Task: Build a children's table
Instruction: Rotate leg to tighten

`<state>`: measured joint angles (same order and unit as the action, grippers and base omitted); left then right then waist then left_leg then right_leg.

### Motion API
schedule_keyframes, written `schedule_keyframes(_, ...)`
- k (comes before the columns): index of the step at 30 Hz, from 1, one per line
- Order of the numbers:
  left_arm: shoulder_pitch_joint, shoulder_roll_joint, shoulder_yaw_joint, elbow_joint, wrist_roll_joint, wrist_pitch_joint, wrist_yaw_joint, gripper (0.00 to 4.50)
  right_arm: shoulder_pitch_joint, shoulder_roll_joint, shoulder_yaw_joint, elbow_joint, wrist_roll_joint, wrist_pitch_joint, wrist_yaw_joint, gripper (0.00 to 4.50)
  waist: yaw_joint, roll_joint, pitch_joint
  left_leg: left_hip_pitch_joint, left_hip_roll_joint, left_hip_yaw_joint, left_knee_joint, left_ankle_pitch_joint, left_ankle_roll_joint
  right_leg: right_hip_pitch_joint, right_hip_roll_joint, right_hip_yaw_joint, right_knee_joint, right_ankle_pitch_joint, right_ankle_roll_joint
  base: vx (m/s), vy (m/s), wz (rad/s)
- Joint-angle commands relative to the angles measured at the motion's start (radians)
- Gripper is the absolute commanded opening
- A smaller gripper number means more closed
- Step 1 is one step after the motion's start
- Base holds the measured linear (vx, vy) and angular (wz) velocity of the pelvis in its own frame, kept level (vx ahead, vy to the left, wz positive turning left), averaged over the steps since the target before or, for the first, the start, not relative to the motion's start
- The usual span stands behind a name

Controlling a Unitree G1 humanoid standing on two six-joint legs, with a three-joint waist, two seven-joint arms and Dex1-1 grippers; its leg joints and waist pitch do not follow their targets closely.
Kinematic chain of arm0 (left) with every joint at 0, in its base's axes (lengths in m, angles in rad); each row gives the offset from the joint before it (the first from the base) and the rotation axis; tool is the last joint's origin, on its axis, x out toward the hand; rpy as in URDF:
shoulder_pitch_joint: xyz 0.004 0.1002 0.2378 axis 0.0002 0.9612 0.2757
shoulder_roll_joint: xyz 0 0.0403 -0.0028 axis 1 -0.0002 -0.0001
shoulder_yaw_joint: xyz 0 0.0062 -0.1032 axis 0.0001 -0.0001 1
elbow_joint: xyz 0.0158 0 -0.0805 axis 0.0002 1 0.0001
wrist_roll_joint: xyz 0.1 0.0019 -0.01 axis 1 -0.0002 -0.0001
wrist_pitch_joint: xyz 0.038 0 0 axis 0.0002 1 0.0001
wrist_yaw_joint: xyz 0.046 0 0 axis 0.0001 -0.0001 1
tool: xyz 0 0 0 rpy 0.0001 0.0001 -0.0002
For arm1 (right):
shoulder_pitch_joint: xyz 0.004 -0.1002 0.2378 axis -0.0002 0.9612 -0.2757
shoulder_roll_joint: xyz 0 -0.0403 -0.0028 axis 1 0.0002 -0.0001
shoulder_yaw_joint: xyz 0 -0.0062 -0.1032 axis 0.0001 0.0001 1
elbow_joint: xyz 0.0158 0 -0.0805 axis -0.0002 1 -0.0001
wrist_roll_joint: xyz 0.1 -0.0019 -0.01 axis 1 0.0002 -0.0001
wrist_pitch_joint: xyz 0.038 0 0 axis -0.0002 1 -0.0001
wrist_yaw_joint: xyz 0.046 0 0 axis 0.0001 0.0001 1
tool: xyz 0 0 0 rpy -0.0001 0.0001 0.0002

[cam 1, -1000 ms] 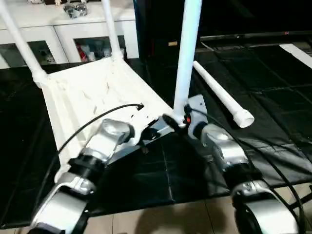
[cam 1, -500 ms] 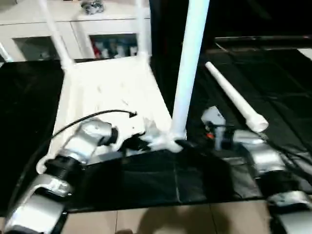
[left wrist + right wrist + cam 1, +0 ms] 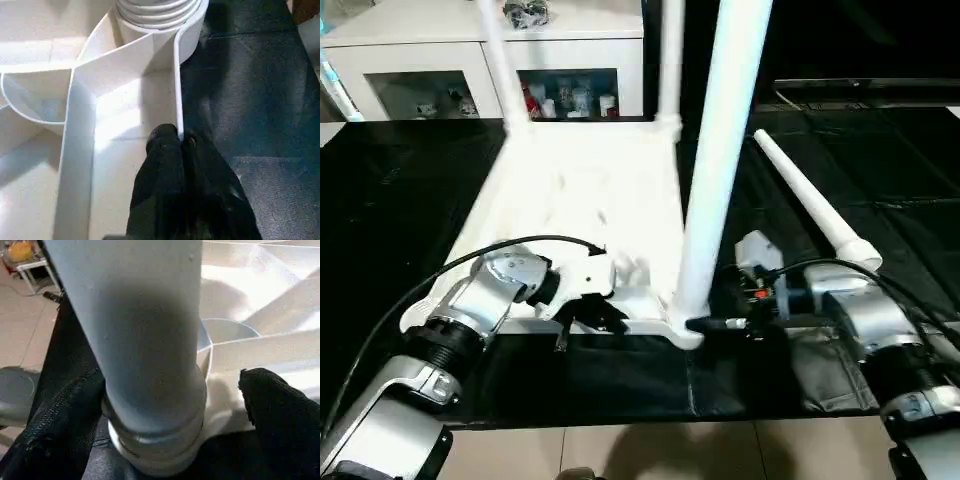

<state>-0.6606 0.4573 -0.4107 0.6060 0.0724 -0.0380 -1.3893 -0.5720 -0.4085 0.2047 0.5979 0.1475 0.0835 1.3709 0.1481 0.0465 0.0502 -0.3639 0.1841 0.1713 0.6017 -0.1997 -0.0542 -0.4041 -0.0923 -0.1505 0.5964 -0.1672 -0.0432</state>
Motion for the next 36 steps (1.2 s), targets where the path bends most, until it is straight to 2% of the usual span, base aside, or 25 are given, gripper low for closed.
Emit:
schedule_keyframes(1, -0.006, -0.010, -0.038, 0.003, 0.013, -0.027, -0.041, 0.00, -0.018, 0.005, 0.011, -0.001, -0.008, -0.002, 0.008, 4.08, -0.004, -0.011, -0.078, 0.003, 0.060, -0.016, -0.062, -0.109, 0.085, 0.063, -0.083, 0.075, -0.061, -0.210, -0.168, 0.000, 0.000, 0.00)
schedule_keyframes(8, -0.010, -0.012, -0.036, 0.017, 0.019, -0.038, -0.039, 0.00, -0.024, 0.018, 0.019, 0.004, -0.007, -0.005, 0.020, 3.62, -0.004, -0.014, -0.078, 0.005, 0.060, -0.015, -0.062, -0.102, 0.089, 0.061, -0.083, 0.074, -0.062, -0.215, -0.165, 0.000, 0.000, 0.00)
schedule_keyframes(10, -0.010, -0.011, -0.036, 0.019, 0.019, -0.039, -0.038, 0.00, -0.024, 0.017, 0.019, 0.005, -0.006, -0.005, 0.021, 3.33, -0.004, -0.013, -0.078, 0.005, 0.062, -0.016, -0.062, -0.104, 0.085, 0.062, -0.083, 0.074, -0.062, -0.223, -0.161, 0.000, 0.000, 0.00)
schedule_keyframes(13, -0.012, -0.012, -0.035, 0.028, 0.020, -0.043, -0.037, 0.00, -0.022, 0.018, 0.019, 0.001, 0.003, 0.003, 0.029, 3.21, -0.004, -0.012, -0.079, 0.003, 0.061, -0.016, -0.061, -0.100, 0.086, 0.063, -0.083, 0.074, -0.060, -0.211, -0.163, 0.000, 0.000, 0.00)
schedule_keyframes(16, -0.014, -0.013, -0.034, 0.034, 0.020, -0.045, -0.037, 0.00, -0.018, 0.019, 0.019, -0.004, 0.005, 0.008, 0.034, 2.90, -0.005, -0.013, -0.079, 0.005, 0.062, -0.016, -0.062, -0.102, 0.087, 0.062, -0.082, 0.074, -0.061, -0.214, -0.162, 0.000, 0.000, 0.00)
schedule_keyframes(21, -0.029, -0.045, 0.004, 0.065, 0.002, 0.022, 0.025, 0.00, 0.005, 0.035, 0.004, -0.032, 0.030, 0.053, 0.014, 2.72, -0.003, -0.012, -0.078, 0.007, 0.061, -0.014, -0.061, -0.107, 0.081, 0.061, -0.082, 0.075, -0.065, -0.231, -0.160, 0.000, 0.000, 0.00)
schedule_keyframes(23, -0.051, -0.075, 0.043, 0.098, -0.006, 0.069, 0.113, 0.00, 0.015, 0.076, -0.021, -0.033, 0.027, 0.083, -0.091, 2.70, -0.005, -0.011, -0.075, 0.006, 0.061, -0.014, -0.063, -0.122, 0.072, 0.060, -0.082, 0.074, -0.068, -0.255, -0.156, 0.000, 0.000, 0.00)
schedule_keyframes(24, -0.060, -0.089, 0.057, 0.109, -0.006, 0.091, 0.154, 0.00, 0.017, 0.095, -0.026, -0.029, 0.014, 0.097, -0.146, 2.70, -0.007, -0.010, -0.073, 0.008, 0.059, -0.016, -0.065, -0.138, 0.057, 0.060, -0.083, 0.072, -0.074, -0.297, -0.142, 0.000, 0.000, 0.00)
schedule_keyframes(26, -0.069, -0.103, 0.068, 0.116, -0.006, 0.114, 0.193, 0.00, 0.017, 0.114, -0.029, -0.020, -0.002, 0.101, -0.201, 2.68, -0.010, -0.013, -0.074, 0.009, 0.056, -0.018, -0.066, -0.143, 0.048, 0.064, -0.085, 0.071, -0.077, -0.325, -0.129, 0.000, 0.000, 0.00)
schedule_keyframes(27, -0.086, -0.137, 0.096, 0.126, -0.010, 0.168, 0.276, 0.00, 0.011, 0.163, -0.045, 0.004, -0.018, 0.112, -0.317, 2.68, -0.018, -0.015, -0.070, 0.006, 0.053, -0.015, -0.067, -0.153, 0.036, 0.064, -0.084, 0.070, -0.082, -0.361, -0.115, 0.000, 0.000, 0.00)
schedule_keyframes(28, -0.088, -0.143, 0.100, 0.127, -0.011, 0.175, 0.287, 0.00, 0.009, 0.171, -0.048, 0.008, -0.020, 0.112, -0.335, 2.68, -0.020, -0.014, -0.068, 0.006, 0.052, -0.018, -0.069, -0.161, 0.029, 0.064, -0.086, 0.067, -0.085, -0.383, -0.109, 0.000, 0.000, 0.00)
schedule_keyframes(30, -0.107, -0.192, 0.135, 0.130, -0.017, 0.239, 0.389, 0.00, -0.007, 0.242, -0.074, 0.039, -0.029, 0.132, -0.486, 2.67, -0.041, -0.015, -0.066, 0.011, 0.047, -0.019, -0.071, -0.188, 0.012, 0.064, -0.086, 0.062, -0.099, -0.446, -0.088, 0.000, 0.000, 0.00)
schedule_keyframes(32, -0.115, -0.215, 0.151, 0.129, -0.021, 0.272, 0.434, 0.00, -0.017, 0.272, -0.077, 0.056, -0.038, 0.133, -0.544, 2.67, -0.050, -0.015, -0.068, 0.011, 0.045, -0.018, -0.069, -0.182, 0.021, 0.064, -0.084, 0.064, -0.099, -0.434, -0.085, 0.000, 0.000, 0.00)
schedule_keyframes(33, -0.128, -0.261, 0.177, 0.122, -0.024, 0.330, 0.515, 0.00, -0.036, 0.327, -0.092, 0.081, -0.051, 0.151, -0.655, 2.67, -0.056, -0.016, -0.069, 0.011, 0.047, -0.018, -0.069, -0.162, 0.024, 0.063, -0.082, 0.066, -0.093, -0.397, -0.100, 0.000, 0.000, 0.00)
schedule_keyframes(34, -0.128, -0.261, 0.177, 0.122, -0.024, 0.330, 0.515, 0.00, -0.036, 0.327, -0.092, 0.081, -0.051, 0.151, -0.655, 2.67, -0.056, -0.016, -0.069, 0.011, 0.047, -0.018, -0.069, -0.162, 0.024, 0.063, -0.082, 0.066, -0.093, -0.397, -0.100, 0.000, 0.000, 0.00)
schedule_keyframes(35, -0.138, -0.317, 0.192, 0.098, -0.025, 0.388, 0.589, 0.00, -0.068, 0.390, -0.111, 0.120, -0.071, 0.170, -0.798, 2.67, -0.061, -0.016, -0.070, 0.008, 0.046, -0.016, -0.068, -0.146, 0.032, 0.063, -0.081, 0.067, -0.090, -0.369, -0.112, 0.000, 0.000, 0.00)
schedule_keyframes(36, -0.138, -0.318, 0.192, 0.098, -0.025, 0.389, 0.590, 0.00, -0.069, 0.391, -0.111, 0.121, -0.071, 0.171, -0.801, 2.67, -0.061, -0.015, -0.073, 0.010, 0.045, -0.017, -0.068, -0.132, 0.032, 0.064, -0.080, 0.066, -0.089, -0.348, -0.119, 0.000, 0.000, 0.00)
